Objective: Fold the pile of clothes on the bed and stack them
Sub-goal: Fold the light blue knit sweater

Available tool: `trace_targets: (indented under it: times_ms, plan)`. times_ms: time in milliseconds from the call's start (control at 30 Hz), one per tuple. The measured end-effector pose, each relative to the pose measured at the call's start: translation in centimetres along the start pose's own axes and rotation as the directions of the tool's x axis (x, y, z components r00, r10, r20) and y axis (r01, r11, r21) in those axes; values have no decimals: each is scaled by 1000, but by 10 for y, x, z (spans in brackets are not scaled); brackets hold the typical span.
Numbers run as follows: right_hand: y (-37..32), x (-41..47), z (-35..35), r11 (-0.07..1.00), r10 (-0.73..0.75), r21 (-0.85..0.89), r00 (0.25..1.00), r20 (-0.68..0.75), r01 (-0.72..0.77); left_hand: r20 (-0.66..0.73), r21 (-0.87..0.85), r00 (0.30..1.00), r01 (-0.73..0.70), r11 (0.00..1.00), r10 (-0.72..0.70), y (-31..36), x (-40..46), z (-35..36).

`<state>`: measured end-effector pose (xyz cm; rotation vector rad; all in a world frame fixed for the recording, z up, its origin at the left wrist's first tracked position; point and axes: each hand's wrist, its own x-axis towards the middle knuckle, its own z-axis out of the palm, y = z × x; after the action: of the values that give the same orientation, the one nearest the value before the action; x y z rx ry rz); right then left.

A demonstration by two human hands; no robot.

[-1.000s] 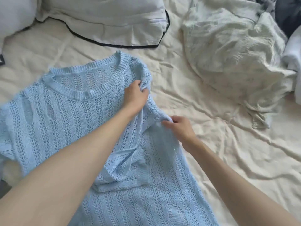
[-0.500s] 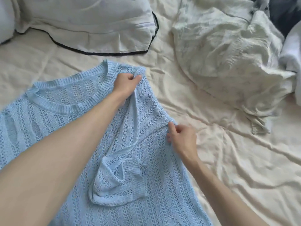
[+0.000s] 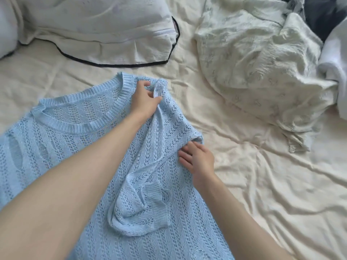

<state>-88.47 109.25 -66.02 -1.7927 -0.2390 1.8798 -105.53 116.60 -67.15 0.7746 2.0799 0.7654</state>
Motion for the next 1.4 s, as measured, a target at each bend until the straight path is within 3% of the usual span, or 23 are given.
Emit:
trace_targets:
  times_ms: [67,133,200,233,267,300,367,433,500,667,767,867,900,967,1033,1067,1100,1233,1333,1400]
  plan:
    - [17,-11,-7,981,-49,-184,998,47,57,-66,-72,995,-77,994,72,-7,-19,-3]
    - [38,-24,-18,918,-91,-381,994,62,107,-69,-333,997,-52,941,30,-11,-30,-9]
    - [54,-37,-28,886,-86,-450,993,84,115,-13,-655,994,74,752,-109,-6,-28,-19]
    - [59,-42,-32,886,-81,-450,992,95,115,24,-742,989,114,660,-144,-2,-24,-23]
    - [61,-44,-35,891,-80,-440,992,100,116,50,-757,989,128,641,-140,3,-19,-25]
    - [62,-44,-36,892,-84,-436,991,107,122,67,-707,992,123,697,-107,8,-15,-26]
    - [59,-41,-36,869,-89,-473,987,137,144,95,-401,996,41,915,-4,12,-15,-24]
    - [56,-36,-35,808,-101,-559,978,181,186,133,-86,988,-67,994,78,2,-29,-16]
    - [55,-33,-34,709,-123,-659,963,239,253,127,65,987,-112,992,103,-17,-51,-12]
    - [70,-34,-35,437,-187,-801,912,365,410,63,185,989,-147,972,137,-69,-111,-26]
    - [88,-44,-32,431,-178,-819,925,335,379,20,323,993,-113,939,113,-99,-151,-42]
    - [101,-55,-27,404,-136,-868,957,256,289,2,434,1000,5,901,-6,-121,-187,-49]
    - [105,-60,-27,357,-160,-885,953,258,299,-14,433,999,49,900,-47,-125,-196,-50]
    - [113,-73,-27,153,-312,-902,886,343,403,-62,393,991,130,910,-115,-131,-206,-50]
    - [120,-91,-28,-56,-440,-839,740,508,542,-77,348,977,212,913,-197,-133,-206,-51]
    - [125,-99,-29,-91,-452,-785,677,581,613,-72,313,967,254,915,-244,-134,-203,-53]
    - [129,-107,-29,-86,-420,-732,641,642,676,-68,263,954,300,917,-293,-134,-201,-56]
    - [146,-137,-28,85,-220,-659,659,719,747,66,-124,901,433,893,-428,-138,-193,-78]
    - [160,-153,-17,81,-228,-623,623,748,778,223,-322,882,468,823,-415,-144,-191,-108]
    - [170,-160,-3,83,-139,-580,585,799,811,237,-328,899,431,841,-368,-153,-185,-132]
